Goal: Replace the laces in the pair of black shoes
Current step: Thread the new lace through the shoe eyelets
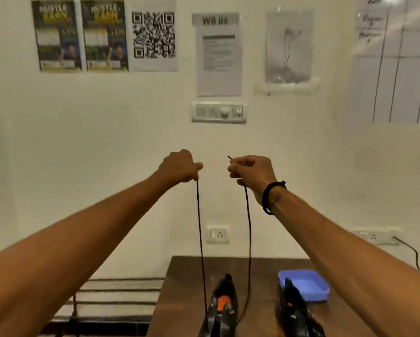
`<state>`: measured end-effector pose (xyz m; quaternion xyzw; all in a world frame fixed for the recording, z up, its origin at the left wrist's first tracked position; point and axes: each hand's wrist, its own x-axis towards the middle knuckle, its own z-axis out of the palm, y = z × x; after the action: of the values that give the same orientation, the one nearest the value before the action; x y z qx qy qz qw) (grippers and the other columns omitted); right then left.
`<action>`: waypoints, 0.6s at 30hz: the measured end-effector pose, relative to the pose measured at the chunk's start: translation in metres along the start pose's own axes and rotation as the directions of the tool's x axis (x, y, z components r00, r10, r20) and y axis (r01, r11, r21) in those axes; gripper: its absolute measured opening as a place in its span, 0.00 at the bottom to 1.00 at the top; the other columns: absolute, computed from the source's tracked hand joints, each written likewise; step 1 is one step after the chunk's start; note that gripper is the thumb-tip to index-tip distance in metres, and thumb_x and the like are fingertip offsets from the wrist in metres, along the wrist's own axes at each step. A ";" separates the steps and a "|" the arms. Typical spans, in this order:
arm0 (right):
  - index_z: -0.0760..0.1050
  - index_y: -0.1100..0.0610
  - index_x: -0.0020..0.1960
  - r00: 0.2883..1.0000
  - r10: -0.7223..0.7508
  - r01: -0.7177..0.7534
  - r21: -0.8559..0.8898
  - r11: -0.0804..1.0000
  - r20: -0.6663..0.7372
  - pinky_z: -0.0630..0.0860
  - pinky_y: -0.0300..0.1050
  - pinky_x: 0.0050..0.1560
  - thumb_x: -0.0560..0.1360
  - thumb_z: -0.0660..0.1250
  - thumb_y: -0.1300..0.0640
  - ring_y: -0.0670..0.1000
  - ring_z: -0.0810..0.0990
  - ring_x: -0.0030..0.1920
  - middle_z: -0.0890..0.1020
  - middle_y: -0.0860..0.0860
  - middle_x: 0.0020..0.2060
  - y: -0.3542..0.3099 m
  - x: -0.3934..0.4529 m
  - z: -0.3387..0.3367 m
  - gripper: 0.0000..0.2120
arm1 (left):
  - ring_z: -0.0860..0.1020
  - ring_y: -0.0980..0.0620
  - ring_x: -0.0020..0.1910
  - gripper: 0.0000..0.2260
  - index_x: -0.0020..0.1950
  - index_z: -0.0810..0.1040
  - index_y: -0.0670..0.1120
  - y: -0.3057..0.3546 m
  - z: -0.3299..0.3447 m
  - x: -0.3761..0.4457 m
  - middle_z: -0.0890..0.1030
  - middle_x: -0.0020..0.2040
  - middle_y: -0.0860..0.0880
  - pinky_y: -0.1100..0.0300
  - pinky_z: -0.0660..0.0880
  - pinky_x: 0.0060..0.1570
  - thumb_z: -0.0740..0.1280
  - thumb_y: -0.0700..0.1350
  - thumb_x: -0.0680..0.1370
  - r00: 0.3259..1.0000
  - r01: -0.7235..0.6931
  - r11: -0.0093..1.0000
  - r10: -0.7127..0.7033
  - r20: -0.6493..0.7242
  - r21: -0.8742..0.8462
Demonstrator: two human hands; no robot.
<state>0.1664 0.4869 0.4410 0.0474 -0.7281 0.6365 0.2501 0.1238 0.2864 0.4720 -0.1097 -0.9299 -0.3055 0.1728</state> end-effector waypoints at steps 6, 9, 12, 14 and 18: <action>0.80 0.54 0.45 0.979 -0.179 0.176 -0.038 0.984 -0.102 0.82 0.49 0.52 0.70 0.80 0.62 0.52 0.87 0.48 0.88 0.53 0.44 -0.083 0.032 -0.004 0.10 | 0.83 0.53 0.30 0.07 0.52 0.83 0.35 0.049 -0.064 0.015 0.86 0.39 0.43 0.61 0.83 0.35 0.75 0.38 0.77 0.989 0.140 0.897 -0.148 0.014 -0.419; 0.80 0.55 0.44 0.982 -0.180 0.171 -0.118 0.978 -0.066 0.85 0.50 0.52 0.70 0.81 0.64 0.53 0.87 0.47 0.86 0.53 0.47 -0.101 0.033 -0.003 0.11 | 0.85 0.48 0.40 0.07 0.56 0.81 0.31 0.056 -0.075 0.002 0.85 0.45 0.39 0.59 0.84 0.43 0.71 0.32 0.79 0.967 0.244 0.682 -0.120 0.224 -0.689; 0.81 0.58 0.44 0.985 -0.164 0.153 -0.166 0.974 -0.056 0.85 0.47 0.47 0.70 0.80 0.65 0.53 0.86 0.42 0.86 0.54 0.45 -0.103 0.030 -0.002 0.09 | 0.86 0.46 0.43 0.08 0.57 0.81 0.31 0.056 -0.070 -0.002 0.86 0.48 0.36 0.59 0.85 0.43 0.70 0.30 0.78 0.973 0.211 0.624 -0.062 0.222 -0.752; 0.82 0.59 0.43 0.986 -0.158 0.147 -0.164 0.975 -0.054 0.85 0.46 0.45 0.70 0.80 0.66 0.53 0.87 0.40 0.86 0.55 0.43 -0.101 0.030 -0.003 0.08 | 0.87 0.46 0.42 0.08 0.57 0.81 0.32 0.058 -0.067 -0.002 0.86 0.49 0.36 0.59 0.85 0.41 0.71 0.32 0.79 0.989 0.140 0.696 -0.058 0.139 -0.705; 0.82 0.58 0.42 0.985 -0.161 0.151 -0.142 0.978 -0.066 0.86 0.48 0.47 0.71 0.79 0.65 0.54 0.87 0.43 0.87 0.55 0.41 -0.103 0.034 0.000 0.06 | 0.84 0.51 0.36 0.09 0.51 0.85 0.35 0.061 -0.064 0.005 0.87 0.44 0.39 0.63 0.81 0.35 0.75 0.41 0.78 0.998 -0.055 0.838 0.032 -0.051 -0.543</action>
<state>0.1769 0.4760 0.5479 0.0626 -0.7539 0.5647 0.3298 0.1546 0.2960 0.5541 -0.1693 -0.7986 -0.5550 0.1600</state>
